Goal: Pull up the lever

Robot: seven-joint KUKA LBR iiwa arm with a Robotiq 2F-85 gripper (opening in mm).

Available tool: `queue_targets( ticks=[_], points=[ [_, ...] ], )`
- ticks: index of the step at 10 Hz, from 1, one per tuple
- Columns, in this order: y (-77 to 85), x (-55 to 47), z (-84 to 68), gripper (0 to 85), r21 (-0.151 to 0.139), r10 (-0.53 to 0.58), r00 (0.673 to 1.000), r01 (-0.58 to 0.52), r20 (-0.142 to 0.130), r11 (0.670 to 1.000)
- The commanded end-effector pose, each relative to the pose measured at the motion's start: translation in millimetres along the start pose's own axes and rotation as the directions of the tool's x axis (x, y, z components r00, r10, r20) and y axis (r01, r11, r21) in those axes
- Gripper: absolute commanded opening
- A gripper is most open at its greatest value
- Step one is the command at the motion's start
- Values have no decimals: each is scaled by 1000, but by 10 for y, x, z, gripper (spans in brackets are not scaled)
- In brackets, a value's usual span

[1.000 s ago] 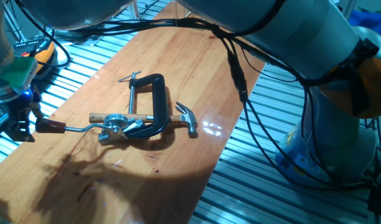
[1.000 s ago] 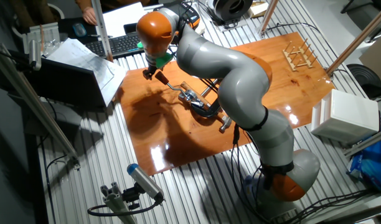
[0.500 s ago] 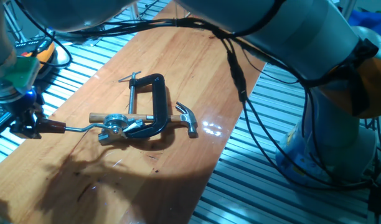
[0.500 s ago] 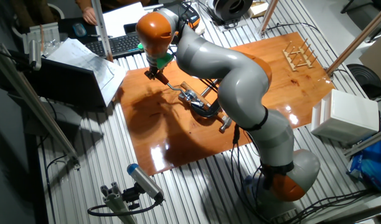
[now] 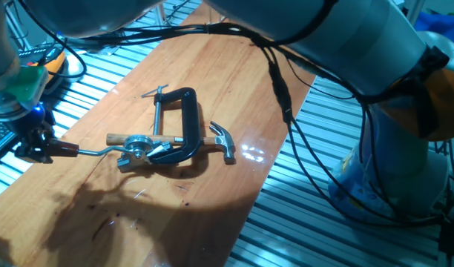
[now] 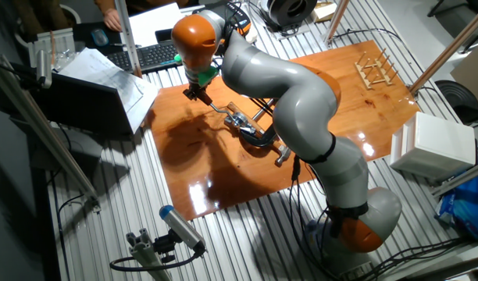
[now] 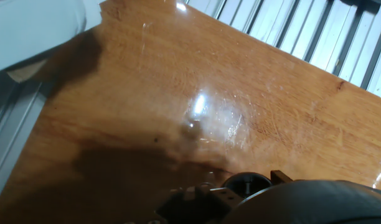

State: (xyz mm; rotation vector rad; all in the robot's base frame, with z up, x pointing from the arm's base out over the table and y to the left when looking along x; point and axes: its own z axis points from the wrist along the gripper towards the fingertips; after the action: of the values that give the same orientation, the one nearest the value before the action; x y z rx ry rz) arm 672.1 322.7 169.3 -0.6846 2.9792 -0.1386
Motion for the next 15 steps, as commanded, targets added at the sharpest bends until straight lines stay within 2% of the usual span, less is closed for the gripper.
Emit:
queue_targets(
  ticks=[1, 4, 7, 10, 11, 12, 13, 15],
  points=[
    [-8, 7, -7, 0, -4, 0, 1000, 0, 2, 1000],
    [-57, 42, -44, 0, -48, 4, 1000, -4, 10, 999],
    [-72, 75, -87, 0, -65, 6, 1000, -5, 16, 998],
    [-53, 112, -136, 0, -59, 6, 1000, -5, 17, 998],
    [-55, 115, -137, 0, -79, 7, 1000, -6, 16, 997],
    [-62, 127, -141, 0, -80, 8, 1000, -6, 16, 997],
    [-63, 135, -145, 0, -94, 8, 1000, -7, 13, 996],
    [-57, 152, -153, 0, -113, 7, 1000, -7, -3, 994]
  ],
)
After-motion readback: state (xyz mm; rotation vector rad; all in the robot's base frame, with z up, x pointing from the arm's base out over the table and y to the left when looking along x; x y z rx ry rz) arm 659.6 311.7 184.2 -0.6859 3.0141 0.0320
